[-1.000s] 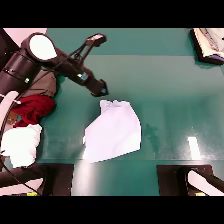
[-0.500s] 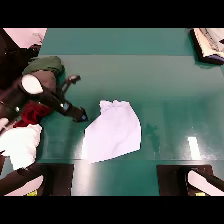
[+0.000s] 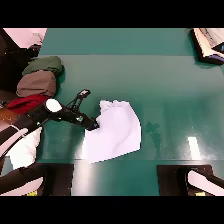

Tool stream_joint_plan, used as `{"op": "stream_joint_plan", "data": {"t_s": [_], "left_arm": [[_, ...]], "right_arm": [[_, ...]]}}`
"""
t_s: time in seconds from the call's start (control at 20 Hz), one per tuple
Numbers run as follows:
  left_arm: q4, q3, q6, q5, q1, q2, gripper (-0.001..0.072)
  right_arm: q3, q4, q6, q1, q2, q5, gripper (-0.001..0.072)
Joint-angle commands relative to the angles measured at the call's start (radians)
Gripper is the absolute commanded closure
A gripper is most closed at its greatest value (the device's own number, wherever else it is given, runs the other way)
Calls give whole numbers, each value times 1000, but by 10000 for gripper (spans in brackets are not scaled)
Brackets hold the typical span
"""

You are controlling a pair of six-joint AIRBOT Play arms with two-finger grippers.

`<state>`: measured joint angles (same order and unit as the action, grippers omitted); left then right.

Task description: Fold the shirts.

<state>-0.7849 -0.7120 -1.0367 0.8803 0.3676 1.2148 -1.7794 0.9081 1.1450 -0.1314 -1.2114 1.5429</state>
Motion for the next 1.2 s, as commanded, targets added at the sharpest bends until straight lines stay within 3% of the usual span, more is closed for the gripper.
{"op": "stream_joint_plan", "data": {"t_s": [0.0, 0.15, 0.4, 0.45, 0.5, 0.55, 0.8, 0.9, 1.0, 1.15], "left_arm": [[27, -11, -8, -19, 2, 16, 682], [-18, -129, -55, 181, -90, -39, 684], [-229, -398, -156, 405, -220, -244, 683], [-260, -433, -165, 419, -220, -271, 683], [-263, -457, -169, 423, -220, -293, 683], [-262, -466, -169, 422, -220, -307, 683], [-264, -465, -195, 444, -220, -308, 683], [-264, -465, -195, 445, -220, -308, 683], [-263, -465, -195, 447, -220, -308, 683], [-263, -465, -198, 448, -220, -308, 683]], "right_arm": [[-1, -1, 21, 2, -30, 18, 697], [-1, 0, 45, 42, -69, 45, 697], [60, 5, 84, 219, -169, 18, 695], [106, 3, 85, 258, -187, -15, 607], [163, 3, 86, 305, -209, -56, 283], [217, 0, 88, 348, -233, -97, 68], [398, -5, 157, 547, -386, -357, 55], [419, -85, 157, 592, -443, -443, 56], [403, -131, 157, 616, -498, -499, 57], [365, -85, 161, 623, -558, -511, 62]]}}
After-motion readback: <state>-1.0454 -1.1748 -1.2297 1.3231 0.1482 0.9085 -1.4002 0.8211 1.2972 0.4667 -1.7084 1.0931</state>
